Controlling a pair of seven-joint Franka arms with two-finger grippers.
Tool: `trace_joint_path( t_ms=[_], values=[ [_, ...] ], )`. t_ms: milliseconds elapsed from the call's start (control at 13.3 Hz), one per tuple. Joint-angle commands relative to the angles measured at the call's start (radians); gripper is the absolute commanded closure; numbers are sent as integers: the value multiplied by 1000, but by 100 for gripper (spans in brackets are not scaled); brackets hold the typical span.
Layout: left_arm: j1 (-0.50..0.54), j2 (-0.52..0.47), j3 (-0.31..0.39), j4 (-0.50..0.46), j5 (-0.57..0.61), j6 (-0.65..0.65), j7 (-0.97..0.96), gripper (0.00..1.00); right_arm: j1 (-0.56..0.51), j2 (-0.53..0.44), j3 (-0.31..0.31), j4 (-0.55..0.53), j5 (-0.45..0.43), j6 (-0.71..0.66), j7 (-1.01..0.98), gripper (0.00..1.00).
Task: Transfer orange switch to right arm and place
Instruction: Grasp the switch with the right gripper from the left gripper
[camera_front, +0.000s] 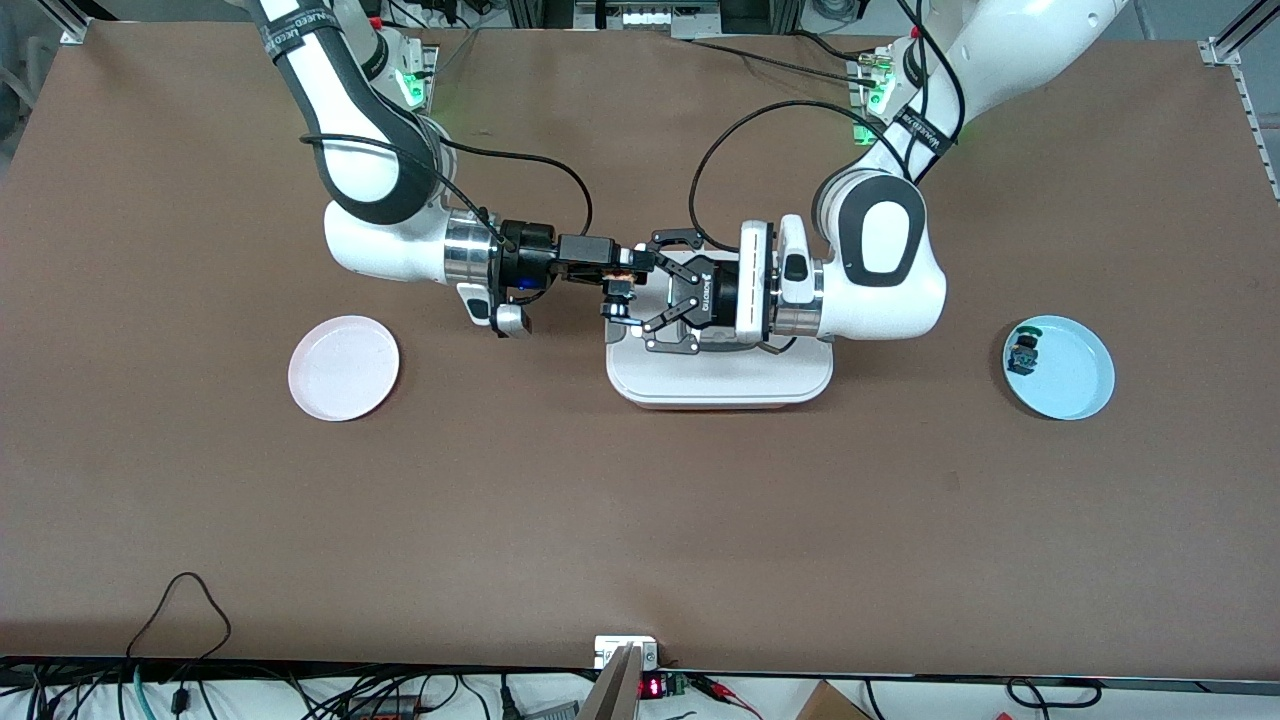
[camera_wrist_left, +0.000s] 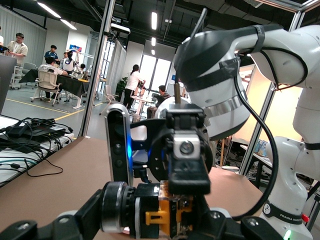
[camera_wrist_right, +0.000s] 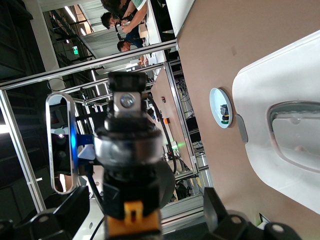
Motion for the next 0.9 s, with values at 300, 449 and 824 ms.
trace_joint_path(
  t_ms=[300, 449, 824],
  values=[
    [10, -10, -14, -40, -34, 0, 86, 100, -35, -7, -13, 9, 8, -19, 20, 1],
    [10, -10, -14, -40, -34, 0, 86, 100, -37, -7, -13, -3, 5, -25, 11, 11],
    [10, -8, -14, -38, -34, 0, 84, 100, -32, -16, -12, -26, 2, -25, -26, 69]
  ],
)
